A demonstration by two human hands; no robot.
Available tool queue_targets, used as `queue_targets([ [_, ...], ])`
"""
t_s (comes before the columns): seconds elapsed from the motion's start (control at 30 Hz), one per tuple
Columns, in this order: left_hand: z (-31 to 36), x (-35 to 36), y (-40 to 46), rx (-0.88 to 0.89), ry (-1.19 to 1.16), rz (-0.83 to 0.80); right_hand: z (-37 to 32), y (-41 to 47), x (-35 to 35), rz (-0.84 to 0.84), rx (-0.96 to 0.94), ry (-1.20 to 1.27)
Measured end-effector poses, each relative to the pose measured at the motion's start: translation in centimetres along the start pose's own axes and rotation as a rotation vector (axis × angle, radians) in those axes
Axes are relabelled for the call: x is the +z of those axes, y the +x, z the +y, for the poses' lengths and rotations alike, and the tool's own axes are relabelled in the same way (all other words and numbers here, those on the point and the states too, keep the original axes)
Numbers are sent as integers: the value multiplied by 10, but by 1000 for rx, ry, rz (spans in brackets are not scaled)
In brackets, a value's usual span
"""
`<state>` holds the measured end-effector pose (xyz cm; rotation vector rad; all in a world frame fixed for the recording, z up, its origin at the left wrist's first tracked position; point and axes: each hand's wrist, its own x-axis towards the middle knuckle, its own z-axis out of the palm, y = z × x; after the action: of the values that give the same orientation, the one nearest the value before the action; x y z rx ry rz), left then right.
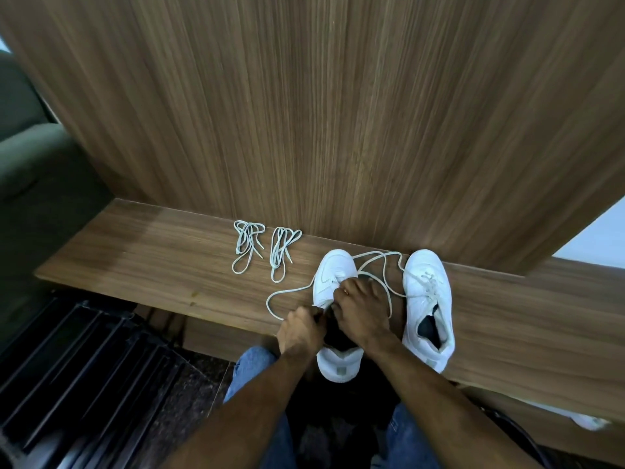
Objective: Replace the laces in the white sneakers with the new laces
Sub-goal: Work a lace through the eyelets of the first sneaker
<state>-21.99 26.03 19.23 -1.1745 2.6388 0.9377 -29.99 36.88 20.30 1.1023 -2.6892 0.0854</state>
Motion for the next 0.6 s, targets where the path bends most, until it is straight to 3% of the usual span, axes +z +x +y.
queue_targets([
  [0.1,-2,3,2,3,5,-3,8,3,-4,1,-100,-12],
  [0.17,-2,5,3,-2,-5,-3,14,6,-12,11,-70,65],
  [0.33,-3,5,6,-5,-11,1,37,6,-22,177,487,539],
  [0.4,-3,6,7,-3,-5,-3,40,-1,-21,127,546,468],
  [0.6,-2,3,4,-8,-16,-11,-1,-28,-10,-222,406,365],
])
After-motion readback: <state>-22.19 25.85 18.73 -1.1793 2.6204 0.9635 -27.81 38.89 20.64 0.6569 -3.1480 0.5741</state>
